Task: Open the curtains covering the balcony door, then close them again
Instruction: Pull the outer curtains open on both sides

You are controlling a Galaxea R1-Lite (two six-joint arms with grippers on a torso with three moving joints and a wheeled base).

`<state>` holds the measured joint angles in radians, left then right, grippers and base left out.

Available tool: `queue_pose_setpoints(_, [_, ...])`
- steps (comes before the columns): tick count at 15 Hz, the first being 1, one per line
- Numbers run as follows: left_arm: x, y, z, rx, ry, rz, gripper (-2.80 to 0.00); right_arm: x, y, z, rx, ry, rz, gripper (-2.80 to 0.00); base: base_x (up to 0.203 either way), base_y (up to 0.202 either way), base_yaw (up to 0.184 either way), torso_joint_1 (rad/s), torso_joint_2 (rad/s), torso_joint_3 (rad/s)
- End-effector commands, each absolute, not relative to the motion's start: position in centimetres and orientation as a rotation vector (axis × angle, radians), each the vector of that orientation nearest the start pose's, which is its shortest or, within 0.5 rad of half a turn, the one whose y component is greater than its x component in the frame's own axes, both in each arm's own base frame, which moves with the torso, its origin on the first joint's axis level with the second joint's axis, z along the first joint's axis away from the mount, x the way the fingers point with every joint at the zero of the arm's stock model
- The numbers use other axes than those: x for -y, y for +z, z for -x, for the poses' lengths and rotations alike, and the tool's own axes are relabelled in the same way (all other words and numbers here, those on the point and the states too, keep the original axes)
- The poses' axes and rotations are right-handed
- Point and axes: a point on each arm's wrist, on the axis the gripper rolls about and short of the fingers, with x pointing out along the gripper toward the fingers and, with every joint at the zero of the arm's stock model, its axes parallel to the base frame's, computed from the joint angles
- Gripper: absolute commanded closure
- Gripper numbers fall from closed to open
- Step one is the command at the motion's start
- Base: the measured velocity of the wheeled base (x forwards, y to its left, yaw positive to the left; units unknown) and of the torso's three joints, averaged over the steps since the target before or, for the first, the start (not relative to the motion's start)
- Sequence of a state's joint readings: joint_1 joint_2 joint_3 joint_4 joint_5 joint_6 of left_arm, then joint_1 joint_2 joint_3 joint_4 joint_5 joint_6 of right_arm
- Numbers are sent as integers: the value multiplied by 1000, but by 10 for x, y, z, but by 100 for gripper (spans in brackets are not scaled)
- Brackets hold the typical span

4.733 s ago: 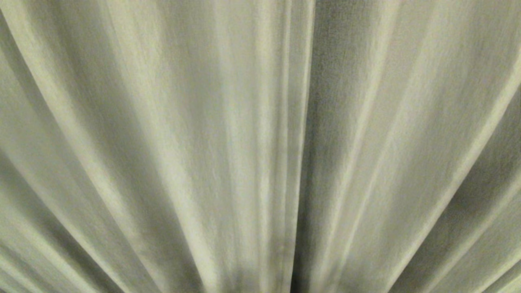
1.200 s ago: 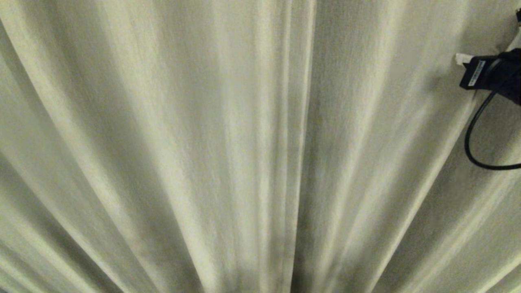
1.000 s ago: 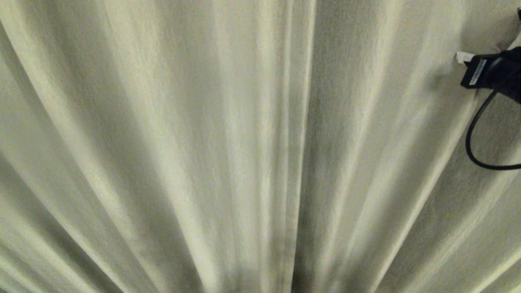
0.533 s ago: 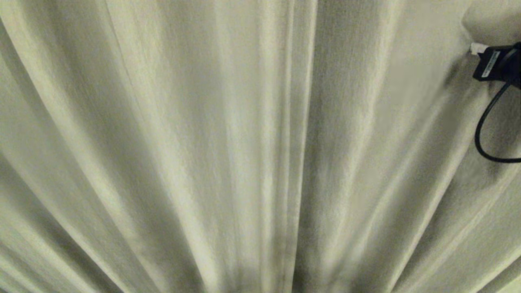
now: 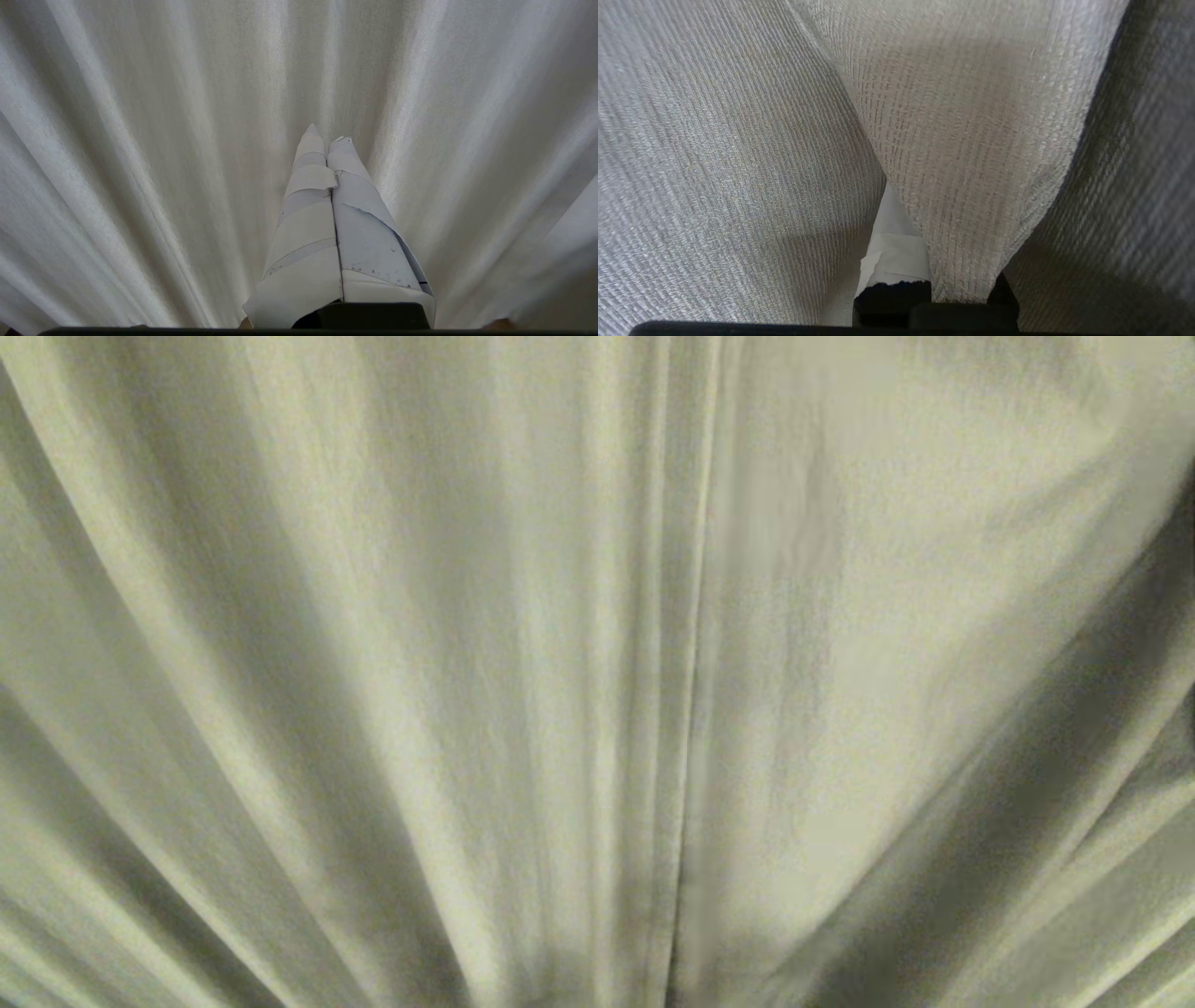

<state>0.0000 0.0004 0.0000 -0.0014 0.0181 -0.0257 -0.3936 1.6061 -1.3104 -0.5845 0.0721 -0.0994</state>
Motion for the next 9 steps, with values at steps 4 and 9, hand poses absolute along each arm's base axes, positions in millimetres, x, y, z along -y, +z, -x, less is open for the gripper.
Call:
queue_pose_setpoints(4, [0, 76, 23, 2, 18, 26, 0, 180, 346, -277, 251, -517, 185, 0, 0, 0, 0, 0, 0, 0])
queue_pose_setpoints(9, [0, 76, 23, 2, 18, 26, 0, 224, 342, -283, 250, -606, 197, 0, 0, 0, 0, 0, 0, 0])
